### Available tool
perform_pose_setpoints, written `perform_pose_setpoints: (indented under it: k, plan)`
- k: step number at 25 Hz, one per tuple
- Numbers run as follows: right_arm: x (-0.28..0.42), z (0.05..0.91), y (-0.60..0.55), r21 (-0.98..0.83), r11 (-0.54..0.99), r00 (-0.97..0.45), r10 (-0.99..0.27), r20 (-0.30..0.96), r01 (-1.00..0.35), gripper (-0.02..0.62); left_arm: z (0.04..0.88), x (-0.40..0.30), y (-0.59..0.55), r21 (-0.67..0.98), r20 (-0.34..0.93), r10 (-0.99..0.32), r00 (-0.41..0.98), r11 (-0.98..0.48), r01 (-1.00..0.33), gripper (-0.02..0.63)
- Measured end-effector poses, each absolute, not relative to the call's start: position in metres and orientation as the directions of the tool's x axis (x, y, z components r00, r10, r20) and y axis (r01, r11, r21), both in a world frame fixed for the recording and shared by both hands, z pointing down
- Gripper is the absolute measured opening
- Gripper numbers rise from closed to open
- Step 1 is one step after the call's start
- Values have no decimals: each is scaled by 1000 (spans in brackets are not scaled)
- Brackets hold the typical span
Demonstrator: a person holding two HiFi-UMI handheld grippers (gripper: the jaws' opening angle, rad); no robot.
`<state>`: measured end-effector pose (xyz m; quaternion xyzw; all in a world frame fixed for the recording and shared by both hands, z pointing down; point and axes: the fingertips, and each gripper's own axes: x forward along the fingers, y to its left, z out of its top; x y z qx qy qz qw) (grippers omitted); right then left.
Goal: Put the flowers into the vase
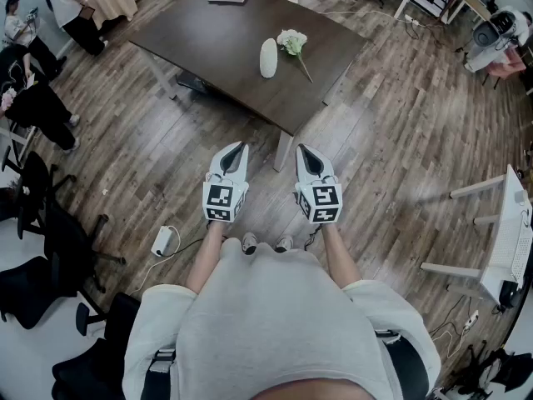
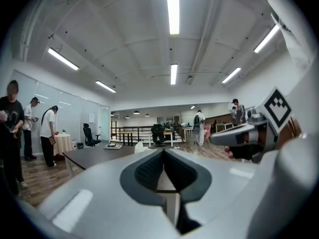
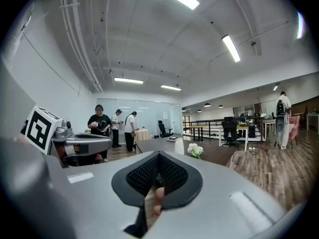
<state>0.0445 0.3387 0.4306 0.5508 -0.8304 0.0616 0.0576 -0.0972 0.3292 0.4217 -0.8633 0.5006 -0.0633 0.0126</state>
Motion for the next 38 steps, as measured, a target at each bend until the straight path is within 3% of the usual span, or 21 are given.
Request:
perform_pose_setpoints:
  k: [38]
  plan:
    - [126,447,338,-83,418,-426,-892,152,-905,-3,425,-47,323,-100,85,-916,393,-400,-911,11]
